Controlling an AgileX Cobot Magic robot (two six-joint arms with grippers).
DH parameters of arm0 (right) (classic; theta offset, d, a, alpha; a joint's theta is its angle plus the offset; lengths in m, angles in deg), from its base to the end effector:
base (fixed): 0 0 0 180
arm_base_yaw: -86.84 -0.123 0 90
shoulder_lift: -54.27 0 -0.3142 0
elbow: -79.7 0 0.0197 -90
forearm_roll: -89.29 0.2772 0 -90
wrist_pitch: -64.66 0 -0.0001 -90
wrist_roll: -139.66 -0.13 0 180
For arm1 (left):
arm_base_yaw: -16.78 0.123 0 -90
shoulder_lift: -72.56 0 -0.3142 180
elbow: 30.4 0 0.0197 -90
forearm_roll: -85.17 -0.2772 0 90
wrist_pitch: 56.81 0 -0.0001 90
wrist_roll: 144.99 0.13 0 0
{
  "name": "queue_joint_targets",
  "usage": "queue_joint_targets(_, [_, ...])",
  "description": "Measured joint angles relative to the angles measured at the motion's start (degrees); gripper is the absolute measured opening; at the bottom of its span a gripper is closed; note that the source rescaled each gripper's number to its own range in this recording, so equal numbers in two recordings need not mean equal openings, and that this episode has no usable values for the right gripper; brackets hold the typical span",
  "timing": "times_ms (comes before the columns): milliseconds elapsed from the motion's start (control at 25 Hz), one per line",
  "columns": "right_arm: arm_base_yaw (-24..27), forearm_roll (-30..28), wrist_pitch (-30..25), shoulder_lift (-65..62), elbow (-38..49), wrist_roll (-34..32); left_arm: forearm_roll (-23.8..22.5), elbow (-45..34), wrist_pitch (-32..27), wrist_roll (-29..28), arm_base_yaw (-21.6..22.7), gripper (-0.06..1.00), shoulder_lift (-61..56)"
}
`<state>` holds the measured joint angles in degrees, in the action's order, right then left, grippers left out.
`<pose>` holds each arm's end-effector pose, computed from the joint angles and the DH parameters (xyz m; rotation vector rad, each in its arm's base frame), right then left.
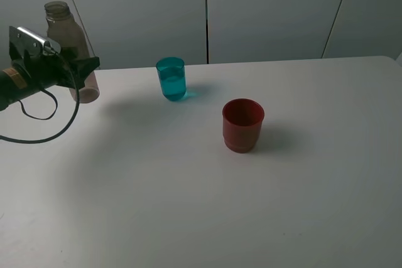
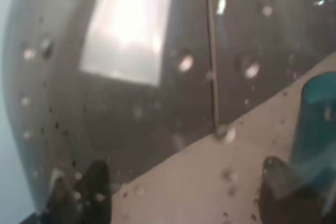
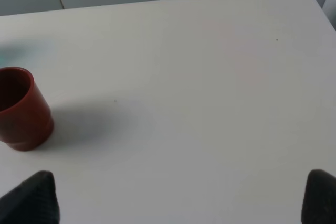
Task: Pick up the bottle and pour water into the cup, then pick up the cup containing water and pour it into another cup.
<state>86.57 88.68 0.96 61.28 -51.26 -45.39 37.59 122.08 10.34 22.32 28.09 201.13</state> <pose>0.0199 -0.0011 0.2679 0.0880 2.0884 0.0435 0.4298 -0.0042 0.1097 0.5303 1.6008 -0.3553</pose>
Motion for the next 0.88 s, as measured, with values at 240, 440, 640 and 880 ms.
queue_joint_targets(240, [0.0,0.0,0.0,0.0,0.0,0.0,1.1,0.0,1.1,1.4,0.0,0.0,5.0])
queue_joint_targets(440, [0.0,0.0,0.0,0.0,0.0,0.0,1.5,0.1,2.0,3.9,0.0,0.0,7.2])
queue_joint_targets(640, [0.0,0.0,0.0,0.0,0.0,0.0,1.9,0.1,4.1,4.8,0.1,0.0,8.3])
queue_joint_targets(880, [0.0,0.0,0.0,0.0,0.0,0.0,2.2,0.1,4.3,5.1,0.1,0.0,8.4])
